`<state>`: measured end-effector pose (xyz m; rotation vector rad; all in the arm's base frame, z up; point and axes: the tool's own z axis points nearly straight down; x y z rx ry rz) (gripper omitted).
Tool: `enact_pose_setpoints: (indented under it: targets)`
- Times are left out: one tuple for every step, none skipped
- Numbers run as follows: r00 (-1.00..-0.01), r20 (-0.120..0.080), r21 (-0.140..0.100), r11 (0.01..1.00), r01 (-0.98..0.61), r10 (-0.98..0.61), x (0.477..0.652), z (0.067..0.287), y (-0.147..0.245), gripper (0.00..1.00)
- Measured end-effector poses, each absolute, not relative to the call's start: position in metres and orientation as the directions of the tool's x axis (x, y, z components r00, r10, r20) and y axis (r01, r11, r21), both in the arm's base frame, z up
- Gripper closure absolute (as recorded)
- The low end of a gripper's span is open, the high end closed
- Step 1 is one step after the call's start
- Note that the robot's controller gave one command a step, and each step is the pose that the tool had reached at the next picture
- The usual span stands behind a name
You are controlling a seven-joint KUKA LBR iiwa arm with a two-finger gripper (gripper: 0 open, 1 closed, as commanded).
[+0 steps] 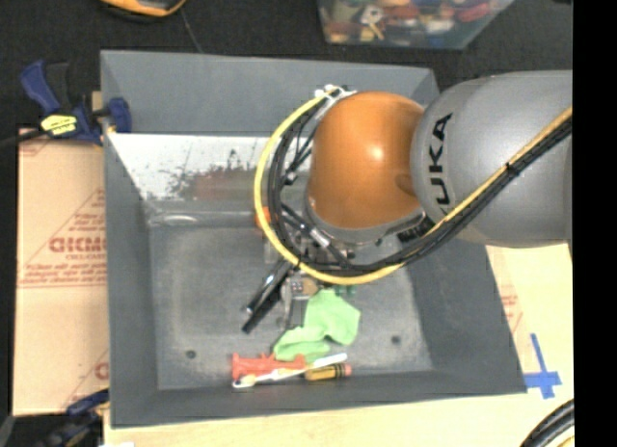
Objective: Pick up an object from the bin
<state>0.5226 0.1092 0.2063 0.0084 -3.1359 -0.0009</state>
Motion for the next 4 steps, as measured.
enact_pose_setpoints:
  targets:
    - [-1.000, -0.002, 0.002, 1.000, -0.001, -0.001, 0.524, 0.211, 0.109, 0.00]
    - [-0.962, -0.005, -0.001, 0.962, -0.274, -0.274, 0.526, 0.120, 0.060, 0.00]
    - [-0.904, -0.012, -0.004, 0.904, -0.428, -0.428, 0.504, 0.151, 0.021, 0.00]
    - [-0.852, 0.001, -0.001, 0.852, -0.524, -0.524, 0.503, 0.123, 0.020, 0.00]
